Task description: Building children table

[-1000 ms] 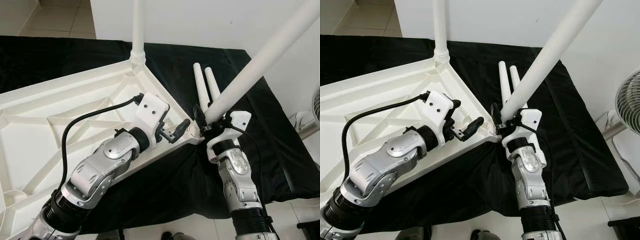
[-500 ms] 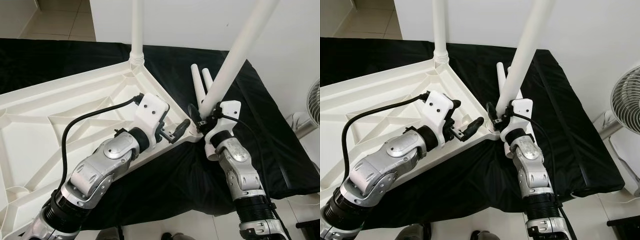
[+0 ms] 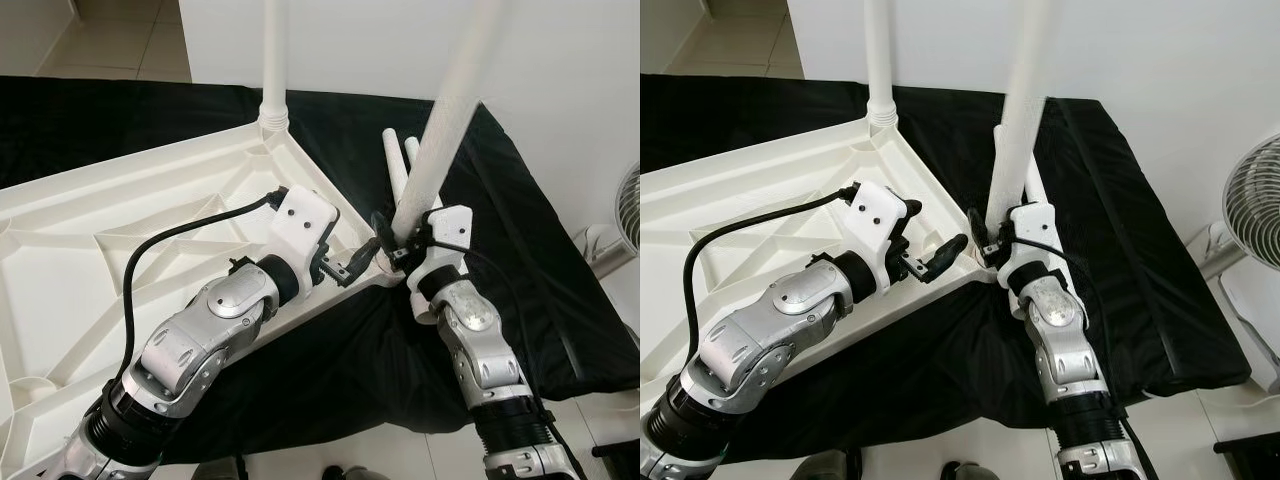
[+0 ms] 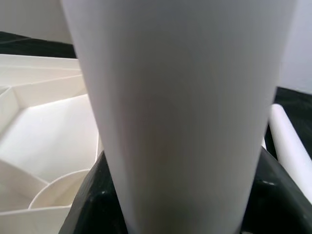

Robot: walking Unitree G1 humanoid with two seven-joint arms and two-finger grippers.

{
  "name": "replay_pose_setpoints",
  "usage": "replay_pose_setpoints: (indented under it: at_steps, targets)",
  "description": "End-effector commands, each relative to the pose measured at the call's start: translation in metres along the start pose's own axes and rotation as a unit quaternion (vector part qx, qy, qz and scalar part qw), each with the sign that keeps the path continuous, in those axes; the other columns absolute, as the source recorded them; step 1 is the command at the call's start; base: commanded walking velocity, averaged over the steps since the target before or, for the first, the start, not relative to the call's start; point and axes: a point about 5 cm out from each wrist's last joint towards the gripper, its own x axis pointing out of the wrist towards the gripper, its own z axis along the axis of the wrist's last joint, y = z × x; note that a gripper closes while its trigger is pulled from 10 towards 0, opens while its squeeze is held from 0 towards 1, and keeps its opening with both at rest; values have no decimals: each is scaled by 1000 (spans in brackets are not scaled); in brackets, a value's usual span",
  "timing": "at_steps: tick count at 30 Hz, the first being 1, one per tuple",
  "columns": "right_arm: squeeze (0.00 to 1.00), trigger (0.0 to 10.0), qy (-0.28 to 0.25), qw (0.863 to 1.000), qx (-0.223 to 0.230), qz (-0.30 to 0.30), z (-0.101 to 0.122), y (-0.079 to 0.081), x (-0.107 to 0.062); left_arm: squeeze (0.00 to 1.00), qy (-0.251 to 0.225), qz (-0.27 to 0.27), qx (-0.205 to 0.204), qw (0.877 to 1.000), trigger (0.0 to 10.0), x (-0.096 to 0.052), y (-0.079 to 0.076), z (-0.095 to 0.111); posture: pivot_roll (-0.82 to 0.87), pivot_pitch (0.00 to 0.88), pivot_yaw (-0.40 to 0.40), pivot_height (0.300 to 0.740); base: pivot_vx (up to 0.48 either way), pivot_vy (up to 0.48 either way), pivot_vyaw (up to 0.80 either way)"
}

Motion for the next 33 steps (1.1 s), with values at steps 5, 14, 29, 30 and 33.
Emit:
replay_pose_setpoints:
  at_steps: [5,14,29,30,33]
  targets:
    - [0,10000,133,983,119,-39,-53,0,-21,0,-2,-63,4,998,10000,-2,-9,2,99,195,-52,740,0,0,0]
    - [0,10000,154,967,184,-92,-65,-9,-24,0,-2,-63,5,998,10000,-3,-8,3,100,197,-49,740,0,0,0]
    - [0,10000,109,978,145,-102,-49,2,-16,0,-2,-62,5,998,10000,-4,-8,3,102,200,-48,740,0,0,0]
    - [0,10000,103,979,143,-105,-47,2,-14,0,-2,-62,5,998,10000,-3,-9,3,102,200,-48,740,0,0,0]
    - [0,10000,100,980,135,-108,-43,-2,-8,0,-2,-63,4,998,10000,-3,-9,3,102,200,-48,740,0,0,0]
